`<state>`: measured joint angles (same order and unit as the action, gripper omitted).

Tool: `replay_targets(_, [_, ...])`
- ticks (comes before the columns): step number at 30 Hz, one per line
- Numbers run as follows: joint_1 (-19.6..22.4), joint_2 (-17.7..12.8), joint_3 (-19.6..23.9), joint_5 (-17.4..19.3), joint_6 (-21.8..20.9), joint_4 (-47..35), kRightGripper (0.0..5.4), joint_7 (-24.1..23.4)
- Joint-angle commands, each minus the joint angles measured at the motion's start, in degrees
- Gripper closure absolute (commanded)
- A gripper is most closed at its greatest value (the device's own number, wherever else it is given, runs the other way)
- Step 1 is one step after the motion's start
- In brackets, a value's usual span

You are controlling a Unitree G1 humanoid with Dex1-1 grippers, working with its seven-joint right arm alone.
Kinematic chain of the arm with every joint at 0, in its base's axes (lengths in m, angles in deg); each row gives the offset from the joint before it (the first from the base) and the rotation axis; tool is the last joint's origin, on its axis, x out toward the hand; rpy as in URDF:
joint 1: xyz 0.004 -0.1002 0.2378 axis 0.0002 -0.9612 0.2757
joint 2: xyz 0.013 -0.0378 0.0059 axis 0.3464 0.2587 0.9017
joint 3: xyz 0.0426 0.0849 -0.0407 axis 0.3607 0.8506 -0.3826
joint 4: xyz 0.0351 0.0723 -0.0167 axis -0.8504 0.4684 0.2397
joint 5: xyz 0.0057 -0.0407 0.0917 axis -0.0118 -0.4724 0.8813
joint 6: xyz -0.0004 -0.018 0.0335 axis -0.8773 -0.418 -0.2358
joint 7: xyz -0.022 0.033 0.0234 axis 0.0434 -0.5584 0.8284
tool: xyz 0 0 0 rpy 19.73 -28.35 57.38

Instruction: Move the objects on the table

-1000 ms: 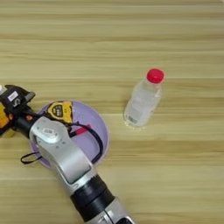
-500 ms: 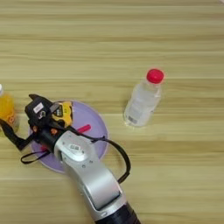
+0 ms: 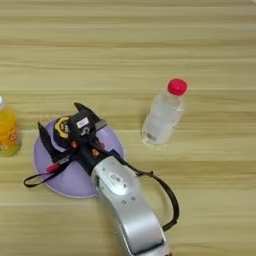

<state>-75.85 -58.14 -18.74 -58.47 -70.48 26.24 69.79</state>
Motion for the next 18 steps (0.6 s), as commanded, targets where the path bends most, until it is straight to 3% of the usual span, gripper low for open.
replay_targets(1, [0.74, 1.02, 2.00, -1.07, -4.71, -0.19, 0.05, -2.15])
replay_targets(18, [1.57, 3.24, 3.80, 1.78, -2.37, 6.56, 0.05, -0.50])
